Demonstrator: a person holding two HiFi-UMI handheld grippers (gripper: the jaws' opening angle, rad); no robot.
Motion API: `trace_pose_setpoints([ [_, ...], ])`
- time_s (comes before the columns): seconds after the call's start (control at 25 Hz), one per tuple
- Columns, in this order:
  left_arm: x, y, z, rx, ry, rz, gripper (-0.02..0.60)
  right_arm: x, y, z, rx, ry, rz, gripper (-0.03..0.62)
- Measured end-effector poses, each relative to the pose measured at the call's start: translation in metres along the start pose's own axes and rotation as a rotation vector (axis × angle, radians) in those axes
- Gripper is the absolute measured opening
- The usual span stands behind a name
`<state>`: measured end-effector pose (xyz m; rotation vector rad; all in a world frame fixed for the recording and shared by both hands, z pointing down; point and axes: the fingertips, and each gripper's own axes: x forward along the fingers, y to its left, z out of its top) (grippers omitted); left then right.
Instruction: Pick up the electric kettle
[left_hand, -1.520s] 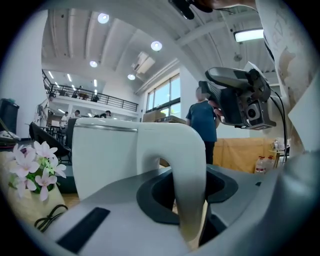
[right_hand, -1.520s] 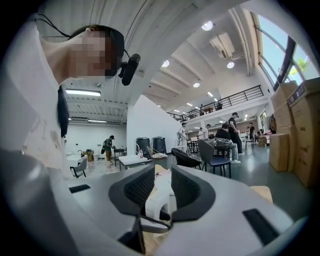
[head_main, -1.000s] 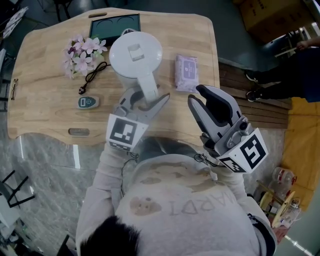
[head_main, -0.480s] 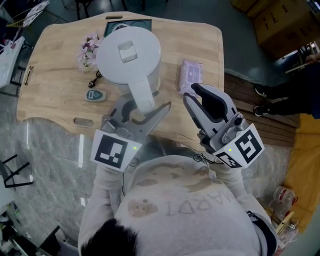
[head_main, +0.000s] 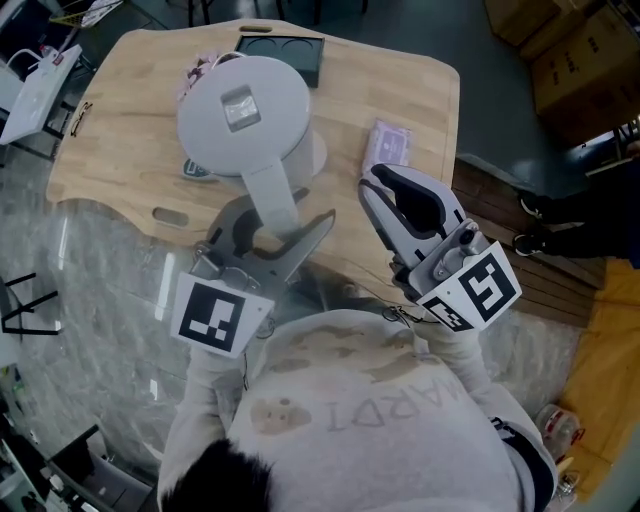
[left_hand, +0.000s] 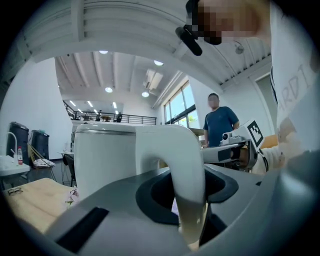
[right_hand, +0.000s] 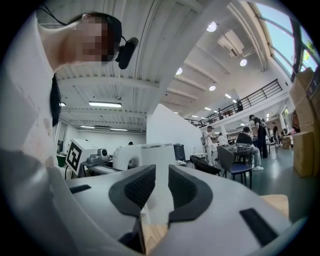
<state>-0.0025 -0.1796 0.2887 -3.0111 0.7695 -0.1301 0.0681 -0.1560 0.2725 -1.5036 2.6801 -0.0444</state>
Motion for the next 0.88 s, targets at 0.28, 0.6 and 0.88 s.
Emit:
trace_pose_setpoints([
  [0.28, -0.012, -0.018, 0.011, 0.016, -0.009, 0.048, 0.419, -0.013, 0.007, 0.002, 0.004, -0.006, 0.051, 0.084],
  [0.6, -0.018, -0.029, 0.023, 0.028, -0.015, 0.080, 0.419, -0.020, 0.015, 0.005, 0.002, -0.001, 0.094, 0.084],
  [0.88, -0.020, -0.035, 0.032, 0.033, -0.026, 0.085, 0.419, -0.024, 0.017, 0.007, 0.002, 0.002, 0.107, 0.084],
])
